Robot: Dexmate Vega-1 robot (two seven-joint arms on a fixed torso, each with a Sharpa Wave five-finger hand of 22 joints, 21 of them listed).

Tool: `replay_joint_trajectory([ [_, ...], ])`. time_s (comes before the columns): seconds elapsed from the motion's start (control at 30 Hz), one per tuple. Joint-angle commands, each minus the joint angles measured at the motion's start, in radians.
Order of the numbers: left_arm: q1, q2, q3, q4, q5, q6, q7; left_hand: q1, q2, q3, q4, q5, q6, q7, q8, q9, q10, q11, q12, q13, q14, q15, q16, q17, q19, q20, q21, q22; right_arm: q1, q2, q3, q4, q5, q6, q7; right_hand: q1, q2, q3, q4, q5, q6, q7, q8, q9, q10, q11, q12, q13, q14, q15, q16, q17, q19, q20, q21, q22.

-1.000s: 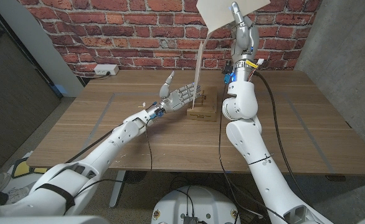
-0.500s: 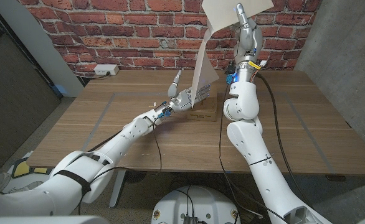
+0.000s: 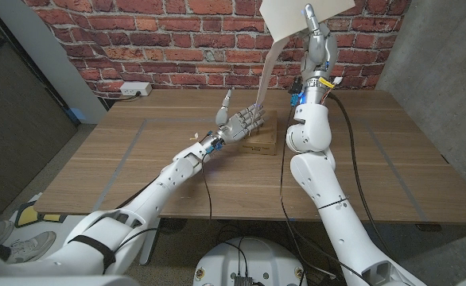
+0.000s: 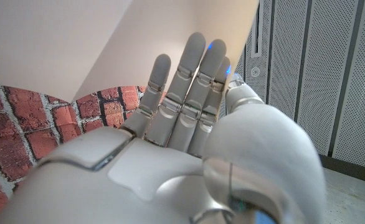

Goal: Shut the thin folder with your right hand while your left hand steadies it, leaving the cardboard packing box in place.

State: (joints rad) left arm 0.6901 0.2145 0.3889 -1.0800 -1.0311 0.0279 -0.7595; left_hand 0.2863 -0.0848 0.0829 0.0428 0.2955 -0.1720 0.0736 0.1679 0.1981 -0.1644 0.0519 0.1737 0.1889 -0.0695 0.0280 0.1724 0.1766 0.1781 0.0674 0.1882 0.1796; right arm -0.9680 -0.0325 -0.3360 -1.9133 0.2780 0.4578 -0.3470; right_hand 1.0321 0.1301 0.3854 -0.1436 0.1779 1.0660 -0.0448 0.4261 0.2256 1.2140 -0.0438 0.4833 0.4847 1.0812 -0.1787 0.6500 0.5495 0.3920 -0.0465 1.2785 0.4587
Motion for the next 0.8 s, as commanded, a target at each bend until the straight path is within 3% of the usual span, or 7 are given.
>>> replay_joint_trajectory([
  [0.03,0.096,-0.036,-0.037,-0.114,-0.045,-0.086,0.197,0.014,0.003,-0.012,0.002,0.012,-0.389,-0.002,-0.002,-0.001,-0.038,0.01,0.015,0.004,-0.01,-0.002,0.012,0.004,-0.009,-0.009,0.006,0.002,0.022,0.005,0.001,0.029,0.005,0.011,0.009,0.01,-0.001,0.008,0.001,0.003,0.004,-0.005,0.005,0.001,0.004,-0.004,-0.002,0.005,0.01,-0.045,-0.004,0.006,-0.003,-0.109,0.011,-0.003],
  [0.1,0.1,-0.035,-0.032,-0.121,-0.054,-0.071,0.214,0.016,0.004,-0.015,0.002,0.013,-0.391,-0.001,0.006,-0.001,-0.023,0.009,0.022,0.004,0.006,-0.01,0.018,0.003,0.004,-0.01,0.012,0.002,0.026,0.007,0.0,0.033,0.007,0.011,0.011,0.01,-0.001,0.008,0.001,0.003,0.004,-0.005,0.005,0.002,0.005,-0.004,-0.002,0.006,0.01,-0.045,-0.005,0.007,-0.004,-0.11,0.012,-0.005],
  [0.27,0.117,-0.042,-0.036,-0.146,-0.113,-0.006,0.248,0.032,0.008,-0.023,-0.001,0.02,-0.353,0.051,0.032,-0.003,0.032,0.042,0.04,0.003,0.071,0.0,0.032,0.001,0.07,-0.015,0.032,0.001,0.037,0.01,-0.002,0.045,0.004,0.018,0.018,0.008,-0.002,0.01,0.001,0.004,0.004,-0.005,0.006,0.002,0.004,-0.004,-0.003,0.008,0.01,-0.045,-0.009,0.009,-0.006,-0.11,0.018,-0.01],
  [0.5,0.151,-0.05,-0.042,-0.199,-0.149,0.016,0.334,0.054,0.006,-0.029,-0.01,0.028,-0.316,0.074,0.045,-0.003,0.076,0.028,0.048,0.002,0.123,-0.025,0.037,-0.001,0.129,0.0,0.044,-0.001,0.053,0.02,-0.003,0.061,-0.003,0.028,0.016,0.007,-0.003,0.013,0.001,0.004,0.005,-0.004,0.007,0.001,0.005,-0.005,-0.005,0.01,0.012,-0.046,-0.013,0.012,-0.008,-0.109,0.025,-0.018],
  [0.67,0.149,-0.033,-0.033,-0.209,-0.174,0.074,0.356,0.072,0.002,-0.035,-0.018,0.034,-0.279,0.093,0.056,-0.003,0.108,0.063,0.05,0.001,0.156,-0.003,0.037,-0.002,0.162,0.008,0.046,-0.003,0.064,0.023,-0.005,0.074,-0.004,0.031,0.02,0.006,-0.004,0.015,0.001,0.004,0.006,-0.006,0.007,0.001,0.006,-0.005,-0.007,0.009,0.013,-0.046,-0.015,0.015,-0.011,-0.11,0.029,-0.023],
  [0.77,0.127,-0.003,-0.016,-0.201,-0.185,0.15,0.347,0.087,-0.002,-0.048,-0.022,0.04,-0.183,0.118,0.083,-0.001,0.175,0.078,0.059,0.001,0.217,0.012,0.04,-0.002,0.223,0.024,0.053,-0.004,0.066,0.026,-0.006,0.077,-0.005,0.028,0.02,0.006,-0.004,0.016,0.0,0.004,0.006,-0.006,0.007,0.0,0.007,-0.006,-0.007,0.01,0.012,-0.045,-0.017,0.016,-0.011,-0.111,0.031,-0.026],
  [0.8,0.109,0.009,-0.006,-0.183,-0.189,0.181,0.319,0.092,-0.004,-0.056,-0.022,0.043,-0.139,0.123,0.094,0.001,0.215,0.096,0.064,0.0,0.253,0.016,0.043,-0.002,0.254,0.033,0.054,-0.004,0.067,0.026,-0.006,0.077,-0.004,0.027,0.021,0.005,-0.004,0.016,0.001,0.004,0.006,-0.006,0.007,0.001,0.007,-0.005,-0.008,0.009,0.013,-0.045,-0.017,0.016,-0.012,-0.111,0.032,-0.027],
])
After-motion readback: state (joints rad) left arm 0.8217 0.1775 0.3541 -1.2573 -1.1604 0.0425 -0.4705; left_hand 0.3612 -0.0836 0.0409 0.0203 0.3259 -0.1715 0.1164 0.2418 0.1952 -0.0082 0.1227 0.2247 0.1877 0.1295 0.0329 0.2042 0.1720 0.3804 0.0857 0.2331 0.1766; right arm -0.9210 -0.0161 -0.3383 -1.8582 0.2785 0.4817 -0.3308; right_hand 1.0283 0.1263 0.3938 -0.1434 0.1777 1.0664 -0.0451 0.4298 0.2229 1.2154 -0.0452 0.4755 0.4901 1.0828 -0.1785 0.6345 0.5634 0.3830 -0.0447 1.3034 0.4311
